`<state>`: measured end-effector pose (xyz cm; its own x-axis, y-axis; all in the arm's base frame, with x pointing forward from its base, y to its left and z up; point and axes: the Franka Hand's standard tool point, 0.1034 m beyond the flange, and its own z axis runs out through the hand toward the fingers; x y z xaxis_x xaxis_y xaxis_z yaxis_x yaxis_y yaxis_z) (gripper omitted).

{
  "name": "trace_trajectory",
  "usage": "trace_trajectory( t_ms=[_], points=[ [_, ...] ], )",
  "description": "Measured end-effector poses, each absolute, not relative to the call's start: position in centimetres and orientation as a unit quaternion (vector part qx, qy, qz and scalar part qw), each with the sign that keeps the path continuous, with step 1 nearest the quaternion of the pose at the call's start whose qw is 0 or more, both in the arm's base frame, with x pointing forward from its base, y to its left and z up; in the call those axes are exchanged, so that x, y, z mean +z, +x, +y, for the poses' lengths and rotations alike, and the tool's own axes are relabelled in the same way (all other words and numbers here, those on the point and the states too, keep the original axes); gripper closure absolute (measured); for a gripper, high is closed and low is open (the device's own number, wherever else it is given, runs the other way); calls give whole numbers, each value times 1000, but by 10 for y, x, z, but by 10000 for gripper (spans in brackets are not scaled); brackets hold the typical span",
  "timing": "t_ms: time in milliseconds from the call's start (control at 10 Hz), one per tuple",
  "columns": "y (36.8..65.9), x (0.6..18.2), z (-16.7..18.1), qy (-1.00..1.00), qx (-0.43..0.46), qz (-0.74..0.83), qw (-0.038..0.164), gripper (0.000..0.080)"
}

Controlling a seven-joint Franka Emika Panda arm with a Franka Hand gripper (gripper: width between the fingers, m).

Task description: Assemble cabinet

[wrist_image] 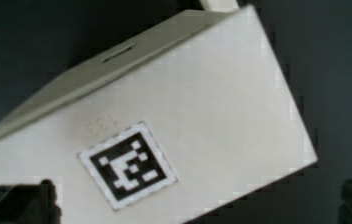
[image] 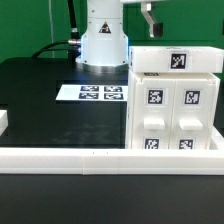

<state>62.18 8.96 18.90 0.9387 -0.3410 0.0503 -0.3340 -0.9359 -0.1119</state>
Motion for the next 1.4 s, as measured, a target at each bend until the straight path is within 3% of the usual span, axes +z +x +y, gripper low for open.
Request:
trace_trajectory(
  t_ms=[800, 900, 1100, 1400],
  points=[
    [619, 188, 81, -990, -35, -135, 33, 2],
    [619, 188, 79, -977, -34, -211, 14, 2],
    [617, 185, 82, -946, -30, -324, 0, 2],
    [614, 181, 80, -900, -24, -436, -3, 2]
  ],
)
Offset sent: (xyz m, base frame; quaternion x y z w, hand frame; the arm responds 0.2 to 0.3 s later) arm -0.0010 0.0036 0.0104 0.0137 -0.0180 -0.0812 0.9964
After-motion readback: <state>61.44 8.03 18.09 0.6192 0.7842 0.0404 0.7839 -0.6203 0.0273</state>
